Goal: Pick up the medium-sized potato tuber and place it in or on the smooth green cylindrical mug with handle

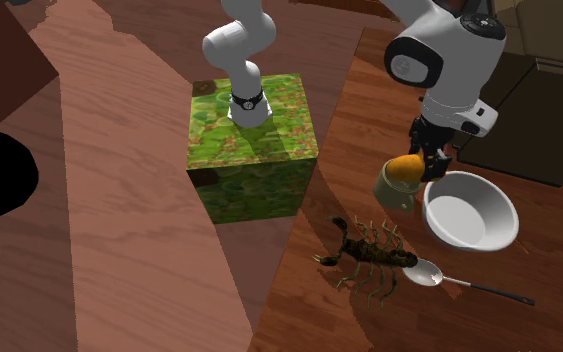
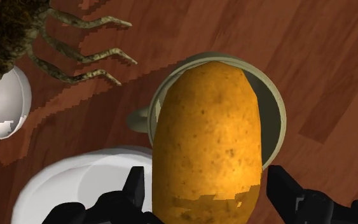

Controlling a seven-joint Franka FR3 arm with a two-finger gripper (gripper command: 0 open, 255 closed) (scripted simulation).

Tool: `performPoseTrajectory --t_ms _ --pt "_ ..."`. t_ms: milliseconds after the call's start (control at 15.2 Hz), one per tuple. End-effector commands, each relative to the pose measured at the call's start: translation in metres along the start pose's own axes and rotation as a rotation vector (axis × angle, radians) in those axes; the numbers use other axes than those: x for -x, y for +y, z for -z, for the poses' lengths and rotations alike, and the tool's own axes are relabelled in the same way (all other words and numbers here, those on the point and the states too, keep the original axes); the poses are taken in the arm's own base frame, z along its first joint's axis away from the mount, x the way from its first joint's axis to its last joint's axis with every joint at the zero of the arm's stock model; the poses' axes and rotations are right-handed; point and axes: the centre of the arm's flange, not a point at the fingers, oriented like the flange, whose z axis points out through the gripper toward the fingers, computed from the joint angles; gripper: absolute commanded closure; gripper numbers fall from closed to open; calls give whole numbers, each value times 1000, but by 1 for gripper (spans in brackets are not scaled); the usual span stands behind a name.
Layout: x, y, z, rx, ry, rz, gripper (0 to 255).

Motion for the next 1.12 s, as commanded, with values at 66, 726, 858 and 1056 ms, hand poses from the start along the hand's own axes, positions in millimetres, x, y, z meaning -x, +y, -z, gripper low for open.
performPoseTrajectory --t_ms 66,726,858,1056 --pt "1 0 -3 -4 -4 -1 0" --pt "0 0 47 -4 -4 -1 0" --pt "0 0 47 -4 -4 -1 0" --pt "0 0 47 -4 -4 -1 0"
